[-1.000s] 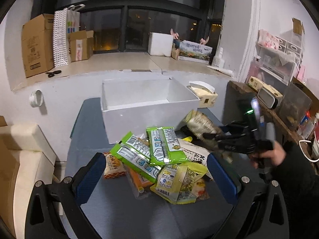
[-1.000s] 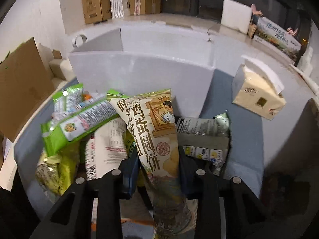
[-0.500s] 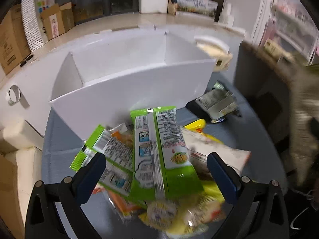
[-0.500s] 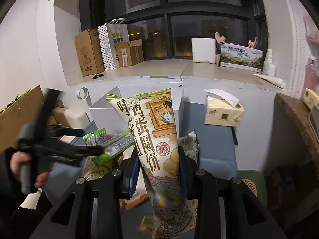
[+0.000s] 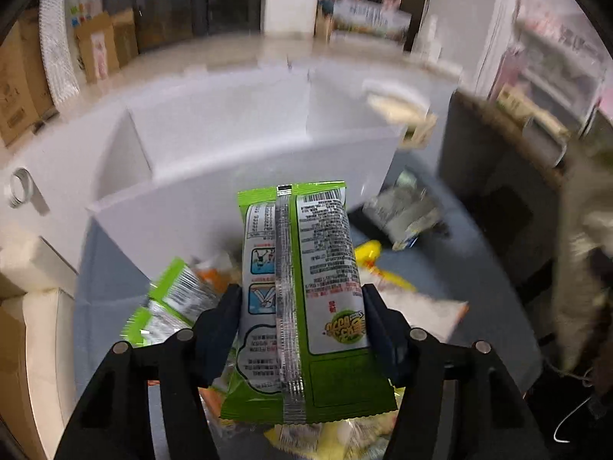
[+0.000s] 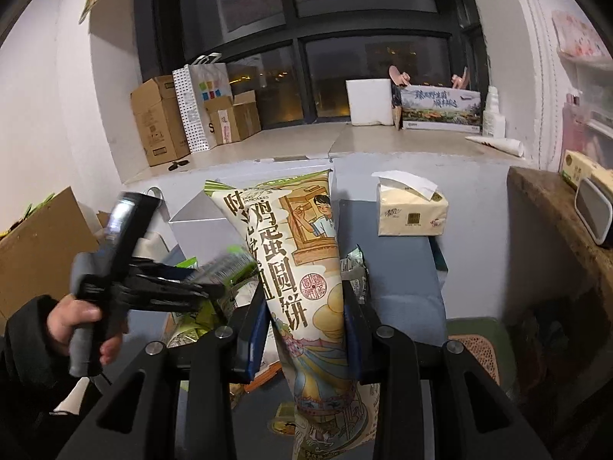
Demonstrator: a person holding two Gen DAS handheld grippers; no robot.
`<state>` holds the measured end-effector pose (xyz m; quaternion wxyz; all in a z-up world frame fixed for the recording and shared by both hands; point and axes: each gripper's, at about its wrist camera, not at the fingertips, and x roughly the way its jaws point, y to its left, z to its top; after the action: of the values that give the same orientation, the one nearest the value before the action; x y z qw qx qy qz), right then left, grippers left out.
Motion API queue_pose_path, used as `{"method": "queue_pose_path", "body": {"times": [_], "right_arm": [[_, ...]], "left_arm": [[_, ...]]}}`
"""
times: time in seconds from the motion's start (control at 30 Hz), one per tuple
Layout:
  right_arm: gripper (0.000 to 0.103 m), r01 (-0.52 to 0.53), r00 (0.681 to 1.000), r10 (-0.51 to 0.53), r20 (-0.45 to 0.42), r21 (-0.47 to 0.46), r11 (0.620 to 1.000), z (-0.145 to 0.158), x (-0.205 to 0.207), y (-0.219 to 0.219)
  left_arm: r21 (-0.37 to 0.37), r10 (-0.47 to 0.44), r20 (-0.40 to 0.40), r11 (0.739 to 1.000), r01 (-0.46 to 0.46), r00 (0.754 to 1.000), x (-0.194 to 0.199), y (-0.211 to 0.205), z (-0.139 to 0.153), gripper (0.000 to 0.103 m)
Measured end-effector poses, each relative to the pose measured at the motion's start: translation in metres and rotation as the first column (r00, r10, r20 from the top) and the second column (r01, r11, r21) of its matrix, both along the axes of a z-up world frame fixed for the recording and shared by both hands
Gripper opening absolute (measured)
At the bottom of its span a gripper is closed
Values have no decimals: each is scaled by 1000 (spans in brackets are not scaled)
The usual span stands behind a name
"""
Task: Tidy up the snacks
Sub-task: 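Carry both packets into the white box and open both tools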
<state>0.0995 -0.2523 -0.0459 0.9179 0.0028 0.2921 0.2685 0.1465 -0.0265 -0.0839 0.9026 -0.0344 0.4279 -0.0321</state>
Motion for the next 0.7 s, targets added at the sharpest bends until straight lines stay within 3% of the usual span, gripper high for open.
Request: {"method": "queue_pose_path", "body": {"times": [0.27,0.43,0.7], "right_arm": [[37,-55,998,56,-25,37,998,3,9,21],[37,-83,996,84,-12,62,995,21,33,49],[37,-108,994,108,3,56,993,57,110,113]], "left_arm": [[-3,76,210,997,-77,975,-46,39,69,67],[15,133,254,990,-141,958,-31,68,95,67],[47,171,282,980,-191,944,36,90,110,67]]}}
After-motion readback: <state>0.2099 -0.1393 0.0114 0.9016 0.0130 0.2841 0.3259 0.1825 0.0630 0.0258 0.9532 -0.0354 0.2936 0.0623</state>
